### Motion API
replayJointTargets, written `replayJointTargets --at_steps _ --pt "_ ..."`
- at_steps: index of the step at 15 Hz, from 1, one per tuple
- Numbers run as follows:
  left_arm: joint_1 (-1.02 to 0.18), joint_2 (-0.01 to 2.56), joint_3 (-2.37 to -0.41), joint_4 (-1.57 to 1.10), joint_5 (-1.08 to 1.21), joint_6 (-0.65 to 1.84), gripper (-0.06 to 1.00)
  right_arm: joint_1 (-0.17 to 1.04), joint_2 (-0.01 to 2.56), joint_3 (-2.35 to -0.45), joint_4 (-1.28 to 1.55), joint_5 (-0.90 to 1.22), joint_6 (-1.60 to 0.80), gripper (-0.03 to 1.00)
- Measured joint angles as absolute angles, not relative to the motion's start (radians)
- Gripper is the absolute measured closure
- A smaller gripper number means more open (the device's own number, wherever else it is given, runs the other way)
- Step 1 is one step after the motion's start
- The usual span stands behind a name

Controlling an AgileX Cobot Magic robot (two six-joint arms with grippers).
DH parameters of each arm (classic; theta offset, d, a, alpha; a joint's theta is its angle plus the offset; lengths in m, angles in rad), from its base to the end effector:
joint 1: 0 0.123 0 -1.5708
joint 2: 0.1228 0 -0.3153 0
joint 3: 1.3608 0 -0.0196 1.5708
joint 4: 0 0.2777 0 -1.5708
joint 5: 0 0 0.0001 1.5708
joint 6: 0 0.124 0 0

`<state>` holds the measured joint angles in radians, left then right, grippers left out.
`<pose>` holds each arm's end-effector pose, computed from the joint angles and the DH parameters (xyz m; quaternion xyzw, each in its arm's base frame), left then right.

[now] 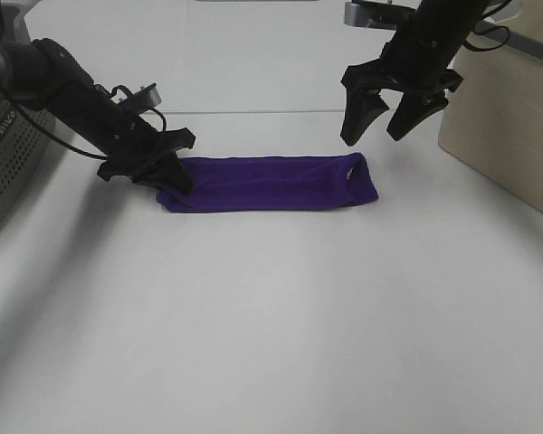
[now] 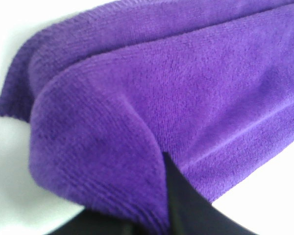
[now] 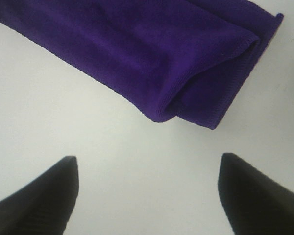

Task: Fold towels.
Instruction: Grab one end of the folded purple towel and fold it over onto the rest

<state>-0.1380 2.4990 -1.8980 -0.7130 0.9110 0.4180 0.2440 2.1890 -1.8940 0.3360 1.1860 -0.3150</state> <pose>0.5407 -0.1398 0.0583 0.0707 0.9518 -0.2782 0.1082 0.4874 0.1604 0.2017 -0.2240 0.9574 0.1567 0.0928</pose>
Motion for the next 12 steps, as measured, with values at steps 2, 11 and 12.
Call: replayJointTargets --at_steps 2,11,12 --pt "-0.138 2.503 -1.931 -0.67 0.945 0.418 0.92 0.244 2.189 -1.894 0.336 1.209 -0.315 0.2" --pt "-0.288 2.425 -2.118 -0.575 1.018 0.405 0.92 0.244 2.105 -1.904 0.344 1.217 -0.305 0.2" --pt "-0.322 2.428 -2.118 -0.586 0.984 0.408 0.92 0.244 2.092 -1.904 0.346 1.217 -0.302 0.2"
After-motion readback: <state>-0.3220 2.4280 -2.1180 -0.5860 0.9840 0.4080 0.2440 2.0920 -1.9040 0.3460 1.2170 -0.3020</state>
